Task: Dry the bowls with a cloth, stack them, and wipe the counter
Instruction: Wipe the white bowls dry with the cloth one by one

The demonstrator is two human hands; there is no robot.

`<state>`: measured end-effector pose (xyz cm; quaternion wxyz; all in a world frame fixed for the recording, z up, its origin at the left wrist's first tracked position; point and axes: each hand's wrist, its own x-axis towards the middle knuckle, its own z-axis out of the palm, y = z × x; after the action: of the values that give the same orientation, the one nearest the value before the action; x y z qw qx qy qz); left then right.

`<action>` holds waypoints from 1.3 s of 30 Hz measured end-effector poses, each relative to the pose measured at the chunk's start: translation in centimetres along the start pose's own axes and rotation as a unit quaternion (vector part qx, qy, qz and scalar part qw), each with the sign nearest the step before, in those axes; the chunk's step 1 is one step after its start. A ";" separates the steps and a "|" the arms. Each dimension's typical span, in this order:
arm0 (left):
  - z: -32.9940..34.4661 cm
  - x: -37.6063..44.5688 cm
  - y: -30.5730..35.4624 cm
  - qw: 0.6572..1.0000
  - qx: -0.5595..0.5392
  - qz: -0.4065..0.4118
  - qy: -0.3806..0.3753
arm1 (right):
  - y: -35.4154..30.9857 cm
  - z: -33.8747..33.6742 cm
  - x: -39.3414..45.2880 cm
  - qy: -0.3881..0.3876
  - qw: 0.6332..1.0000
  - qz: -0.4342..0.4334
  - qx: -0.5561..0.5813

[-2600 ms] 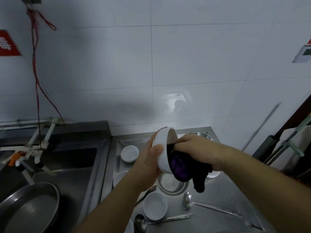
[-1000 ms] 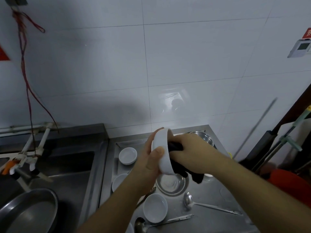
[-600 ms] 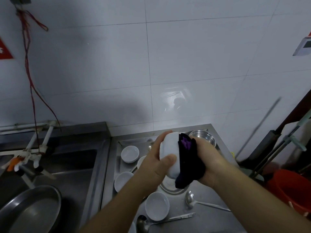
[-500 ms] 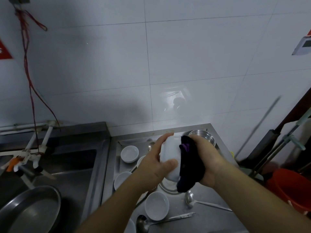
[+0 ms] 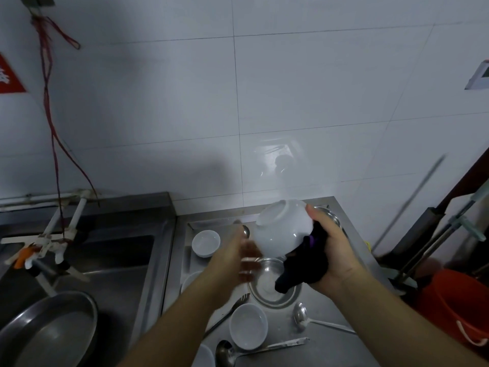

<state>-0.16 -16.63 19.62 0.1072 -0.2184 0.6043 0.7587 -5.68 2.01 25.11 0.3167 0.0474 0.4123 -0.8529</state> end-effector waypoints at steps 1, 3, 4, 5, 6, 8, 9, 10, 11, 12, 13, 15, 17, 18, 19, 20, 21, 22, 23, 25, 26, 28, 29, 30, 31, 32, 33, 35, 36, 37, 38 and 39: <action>0.0 -0.1 -0.5 0.998 -0.045 -0.027 -0.032 | 0.1 -0.1 0.0 -0.006 1.000 -0.006 0.012; 0.1 -0.5 -1.1 0.986 -0.146 -0.050 -0.068 | 0.3 -0.3 0.2 -0.017 0.999 -0.011 0.030; 0.4 -0.7 -1.0 0.976 -0.197 -0.050 -0.078 | 0.5 -0.5 0.2 -0.020 0.999 -0.013 0.037; 0.7 -0.9 -0.7 0.965 -0.245 -0.044 -0.085 | 0.7 -0.6 0.3 -0.016 0.999 -0.013 0.041; 1.0 -1.0 -0.5 0.953 -0.287 -0.036 -0.090 | 0.9 -0.8 0.3 -0.010 0.999 -0.011 0.042; 1.4 -1.3 0.3 0.934 -0.345 -0.022 -0.090 | 1.3 -1.1 0.4 -0.006 0.999 -0.010 0.043; 1.4 -1.4 0.6 0.928 -0.363 -0.015 -0.088 | 1.4 -1.3 0.5 -0.008 0.999 -0.011 0.040; 1.4 -1.4 0.9 0.923 -0.376 -0.007 -0.086 | 1.4 -1.3 0.5 -0.010 0.999 -0.011 0.036; 1.5 -1.5 1.1 0.918 -0.387 0.002 -0.083 | 1.4 -1.3 0.5 -0.012 0.999 -0.010 0.031; 1.6 -1.5 1.3 0.915 -0.396 0.014 -0.079 | 1.4 -1.2 0.5 -0.015 1.000 -0.005 0.025; 1.7 -1.5 1.5 0.912 -0.403 0.030 -0.073 | 1.4 -1.2 0.5 -0.013 1.000 0.003 0.017; 1.8 -1.5 2.1 0.903 -0.421 0.062 -0.056 | 1.7 -1.0 0.5 0.016 0.999 0.023 -0.030; 1.7 -1.4 2.8 0.899 -0.428 0.085 -0.049 | 2.3 -1.1 0.5 0.073 0.991 0.051 -0.097; 1.5 -1.4 3.1 0.903 -0.417 0.096 -0.045 | 2.5 -1.3 0.4 0.103 0.985 0.067 -0.119; 1.4 -1.4 3.4 0.910 -0.399 0.105 -0.039 | 2.6 -1.5 0.3 0.132 0.979 0.080 -0.136; 1.3 -1.5 3.6 0.918 -0.380 0.113 -0.031 | 2.7 -1.8 0.1 0.163 0.971 0.084 -0.155; 1.2 -1.7 3.6 0.924 -0.362 0.120 -0.023 | 2.7 -2.2 0.1 0.191 0.964 0.070 -0.171; 1.1 -1.8 3.6 0.929 -0.346 0.127 -0.016 | 2.7 -2.7 0.1 0.211 0.960 0.036 -0.181; 1.0 -1.9 3.6 0.935 -0.328 0.135 -0.012 | 2.5 -2.9 0.3 0.219 0.958 -0.009 -0.183; 1.0 -2.2 3.5 0.950 -0.276 0.146 -0.007 | 1.9 -2.5 0.4 0.200 0.956 -0.113 -0.182; 1.1 -2.3 3.3 0.959 -0.241 0.148 -0.007 | 1.4 -2.0 0.3 0.180 0.947 -0.171 -0.204; 1.7 -2.6 2.9 0.974 -0.163 0.157 -0.019 | 0.7 -0.8 -0.1 0.115 0.907 -0.289 -0.284; 2.1 -2.8 2.9 0.977 -0.133 0.165 -0.031 | 0.3 -0.2 -0.4 0.076 0.872 -0.346 -0.337; 2.3 -3.0 2.8 0.977 -0.114 0.172 -0.050 | 0.0 0.3 -0.7 0.035 0.828 -0.394 -0.398; 2.6 -3.2 2.8 0.976 -0.103 0.177 -0.075 | -0.1 0.5 -0.9 -0.003 0.772 -0.434 -0.464; 2.7 -3.4 2.9 0.974 -0.096 0.177 -0.102 | -0.1 0.5 -0.9 -0.038 0.710 -0.465 -0.528; 2.8 -3.6 2.9 0.973 -0.090 0.174 -0.124 | -0.1 0.3 -0.9 -0.068 0.655 -0.486 -0.575; 2.6 -3.9 2.6 0.972 -0.089 0.162 -0.148 | -0.3 0.0 -0.8 -0.102 0.607 -0.499 -0.610; 2.5 -4.0 2.3 0.971 -0.088 0.159 -0.156 | -0.4 0.0 -0.8 -0.110 0.604 -0.497 -0.613; 2.5 -4.1 2.1 0.970 -0.083 0.160 -0.162 | -0.6 0.0 -0.7 -0.113 0.609 -0.491 -0.612; 2.5 -4.2 1.9 0.969 -0.077 0.164 -0.166 | -0.8 0.2 -0.7 -0.112 0.620 -0.483 -0.608; 2.5 -4.2 1.8 0.969 -0.071 0.167 -0.170 | -0.9 0.4 -0.6 -0.106 0.635 -0.474 -0.600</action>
<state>2.27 -14.25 23.57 0.0644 0.0109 0.5498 0.8328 -5.60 2.45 26.18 -0.1315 -0.4456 0.7629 -0.4497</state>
